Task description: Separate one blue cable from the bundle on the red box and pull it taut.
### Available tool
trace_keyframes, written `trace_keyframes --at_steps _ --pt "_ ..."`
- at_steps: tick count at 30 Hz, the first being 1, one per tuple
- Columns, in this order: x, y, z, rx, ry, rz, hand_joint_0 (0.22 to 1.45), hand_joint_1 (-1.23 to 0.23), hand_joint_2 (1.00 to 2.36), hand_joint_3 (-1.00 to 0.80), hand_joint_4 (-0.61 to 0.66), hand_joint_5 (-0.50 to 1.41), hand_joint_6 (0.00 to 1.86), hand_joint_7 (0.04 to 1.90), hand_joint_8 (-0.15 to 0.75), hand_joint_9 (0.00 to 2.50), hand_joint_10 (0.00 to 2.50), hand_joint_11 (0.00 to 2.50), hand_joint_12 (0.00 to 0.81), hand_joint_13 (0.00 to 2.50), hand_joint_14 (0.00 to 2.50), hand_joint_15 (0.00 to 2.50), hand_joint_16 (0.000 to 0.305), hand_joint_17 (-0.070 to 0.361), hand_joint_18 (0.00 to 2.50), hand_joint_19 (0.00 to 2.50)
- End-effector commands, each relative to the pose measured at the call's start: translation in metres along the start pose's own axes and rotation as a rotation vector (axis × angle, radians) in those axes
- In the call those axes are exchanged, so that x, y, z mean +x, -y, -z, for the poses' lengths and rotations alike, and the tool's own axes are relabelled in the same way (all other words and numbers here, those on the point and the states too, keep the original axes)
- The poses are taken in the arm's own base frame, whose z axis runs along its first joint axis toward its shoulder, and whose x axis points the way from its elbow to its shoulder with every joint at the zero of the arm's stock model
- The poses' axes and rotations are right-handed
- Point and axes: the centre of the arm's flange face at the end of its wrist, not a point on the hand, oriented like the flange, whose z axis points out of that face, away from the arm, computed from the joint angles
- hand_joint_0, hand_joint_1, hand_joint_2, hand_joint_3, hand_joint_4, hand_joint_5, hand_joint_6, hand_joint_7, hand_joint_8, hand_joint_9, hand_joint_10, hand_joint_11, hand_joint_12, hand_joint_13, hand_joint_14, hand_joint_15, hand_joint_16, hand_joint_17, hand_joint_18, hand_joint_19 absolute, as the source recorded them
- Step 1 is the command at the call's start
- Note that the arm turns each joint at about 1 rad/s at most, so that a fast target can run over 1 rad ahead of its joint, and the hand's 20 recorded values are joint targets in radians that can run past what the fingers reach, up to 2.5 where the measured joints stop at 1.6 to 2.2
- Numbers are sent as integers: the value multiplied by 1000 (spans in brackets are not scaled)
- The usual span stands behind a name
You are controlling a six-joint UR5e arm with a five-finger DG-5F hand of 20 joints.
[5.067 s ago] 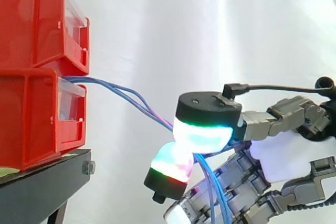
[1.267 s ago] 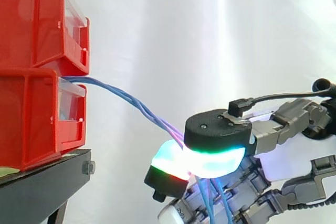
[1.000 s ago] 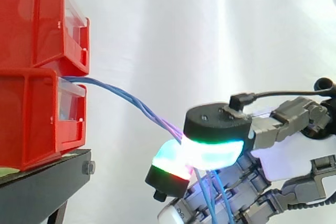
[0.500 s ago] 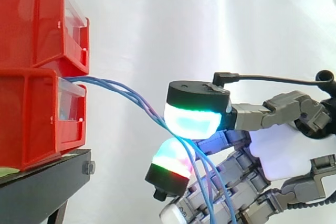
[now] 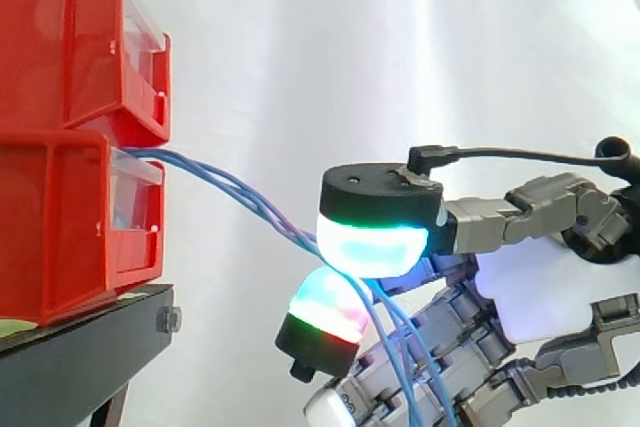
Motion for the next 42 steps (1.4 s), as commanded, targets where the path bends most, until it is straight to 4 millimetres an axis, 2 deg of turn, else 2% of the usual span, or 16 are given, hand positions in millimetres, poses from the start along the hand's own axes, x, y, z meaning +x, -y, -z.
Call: trace_keyframes --at_steps 1,8,13,17,20,22,26,32,35,39,42 --pt "0 0 0 0 0 0 754 -892 1017 -218 82 -188 782 1151 262 744 16 503 335 738 14 442 55 123 567 693" --pt "0 -1 0 -1 0 -1 825 -902 1013 -312 38 -193 793 1135 244 709 16 489 328 716 16 434 54 122 535 697" --pt "0 -1 0 0 0 0 809 -916 1000 -500 55 -194 791 1137 246 690 18 482 327 710 14 420 54 122 569 646" --pt "0 -1 0 0 0 0 755 -912 1000 -500 70 -196 792 1135 245 684 17 487 326 715 16 419 54 122 589 629" --pt "0 -1 0 0 0 0 652 -882 1000 -500 96 -191 794 1138 258 705 17 499 330 715 14 425 54 122 581 648" --pt "0 -1 0 0 0 0 581 -834 1000 -500 114 -181 787 1161 262 724 16 497 336 720 14 434 55 124 582 666" --pt "0 0 0 1 0 1 520 -715 1000 -500 122 -168 776 1174 284 776 15 504 357 747 14 441 58 130 595 663" --pt "0 -1 0 -1 0 -1 497 -564 1000 -500 123 -156 762 1204 300 823 15 493 370 773 13 440 59 134 615 677" --pt "0 -1 0 -1 0 -1 531 -471 1000 -500 109 -153 750 1235 286 825 16 502 359 767 14 454 57 129 595 696" --pt "0 -1 0 -1 0 -1 547 -500 1000 -500 104 -153 745 1253 285 822 16 501 361 761 14 462 57 128 579 711" --pt "0 -1 0 -1 0 -1 587 -581 1008 -380 98 -154 741 1274 281 811 18 499 353 750 16 459 55 124 566 708"
